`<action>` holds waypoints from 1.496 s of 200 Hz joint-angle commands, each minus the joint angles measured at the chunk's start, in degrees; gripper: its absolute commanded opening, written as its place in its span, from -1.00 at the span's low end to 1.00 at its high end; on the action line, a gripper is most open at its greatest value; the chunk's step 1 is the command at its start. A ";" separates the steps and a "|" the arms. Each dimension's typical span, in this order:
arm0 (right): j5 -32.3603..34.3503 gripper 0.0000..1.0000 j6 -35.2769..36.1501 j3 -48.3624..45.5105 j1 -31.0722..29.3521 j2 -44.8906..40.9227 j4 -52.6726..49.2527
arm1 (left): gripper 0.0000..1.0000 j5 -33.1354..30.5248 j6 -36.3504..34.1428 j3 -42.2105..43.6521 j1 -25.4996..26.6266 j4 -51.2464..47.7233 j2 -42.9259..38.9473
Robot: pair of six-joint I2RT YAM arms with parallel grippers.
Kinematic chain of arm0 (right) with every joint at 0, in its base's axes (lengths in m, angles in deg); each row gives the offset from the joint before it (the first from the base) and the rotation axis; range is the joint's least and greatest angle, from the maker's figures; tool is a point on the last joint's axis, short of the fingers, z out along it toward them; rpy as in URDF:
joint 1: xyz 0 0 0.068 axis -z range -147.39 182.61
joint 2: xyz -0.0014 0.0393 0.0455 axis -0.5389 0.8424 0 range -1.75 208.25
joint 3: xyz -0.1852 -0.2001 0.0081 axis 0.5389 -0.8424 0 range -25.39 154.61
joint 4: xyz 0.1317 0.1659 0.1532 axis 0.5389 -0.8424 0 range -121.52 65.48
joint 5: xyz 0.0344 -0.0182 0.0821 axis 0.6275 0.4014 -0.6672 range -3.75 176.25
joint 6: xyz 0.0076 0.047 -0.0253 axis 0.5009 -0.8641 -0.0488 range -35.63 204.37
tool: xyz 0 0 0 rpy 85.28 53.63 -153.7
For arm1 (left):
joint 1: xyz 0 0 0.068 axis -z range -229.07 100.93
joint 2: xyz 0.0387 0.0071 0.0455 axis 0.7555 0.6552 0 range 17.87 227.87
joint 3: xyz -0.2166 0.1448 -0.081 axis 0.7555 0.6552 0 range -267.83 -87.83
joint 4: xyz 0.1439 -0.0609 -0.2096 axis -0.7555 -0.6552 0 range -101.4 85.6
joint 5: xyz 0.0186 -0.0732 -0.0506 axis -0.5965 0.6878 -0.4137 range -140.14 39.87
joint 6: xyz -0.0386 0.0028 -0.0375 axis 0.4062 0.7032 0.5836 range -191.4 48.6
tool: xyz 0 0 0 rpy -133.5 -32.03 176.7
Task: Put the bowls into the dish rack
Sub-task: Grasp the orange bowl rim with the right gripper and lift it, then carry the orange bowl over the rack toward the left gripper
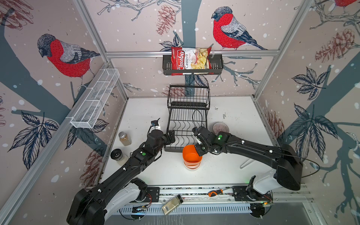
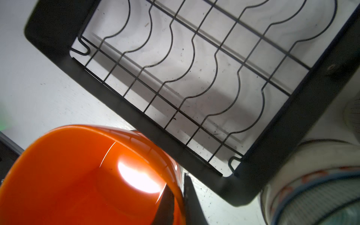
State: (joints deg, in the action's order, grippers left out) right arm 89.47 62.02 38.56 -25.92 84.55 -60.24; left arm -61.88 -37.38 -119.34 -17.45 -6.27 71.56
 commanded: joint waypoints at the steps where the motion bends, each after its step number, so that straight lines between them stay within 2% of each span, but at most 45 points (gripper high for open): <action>1: 3.09 -0.98 0.61 1.50 -0.01 -1.20 0.66 | 0.93 -0.07 -1.55 -0.38 0.01 1.86 -0.25; 78: 12.47 -0.98 2.01 4.62 3.93 -2.20 4.43 | 0.91 5.88 -3.39 -7.32 -0.02 -2.58 1.87; 112: 17.16 -0.98 3.49 4.02 5.77 -1.71 8.85 | 0.88 11.19 -3.09 -11.26 0.02 -4.69 4.90; 149: 18.00 -0.98 4.96 3.10 6.80 -1.33 13.79 | 0.80 19.39 -2.03 -13.09 0.01 -3.85 8.73; 172: 18.29 -0.98 4.96 2.98 7.29 -0.72 15.48 | 0.69 21.14 -1.65 -13.36 0.15 -3.05 9.52; 198: 19.18 -0.98 4.90 3.77 7.33 0.67 16.21 | 0.52 19.90 -2.77 -14.74 1.57 -4.11 10.23; 221: 19.18 -0.98 4.60 4.65 7.19 2.20 16.22 | 0.34 15.03 -4.85 -17.42 4.40 -6.85 12.03; 263: 17.67 -0.98 4.58 5.93 7.13 2.99 16.57 | 0.19 5.45 -7.27 -20.65 7.61 -10.02 16.46; 299: 16.52 -0.98 4.60 6.40 7.02 2.92 17.00 | 0.08 2.50 -7.83 -21.14 8.11 -9.56 18.12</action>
State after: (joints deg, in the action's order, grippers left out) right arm 106.69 66.46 44.33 -18.75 87.50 -45.75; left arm -55.15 -43.78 -139.71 -9.61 -15.36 89.07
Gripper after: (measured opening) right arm 0.084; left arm 0.546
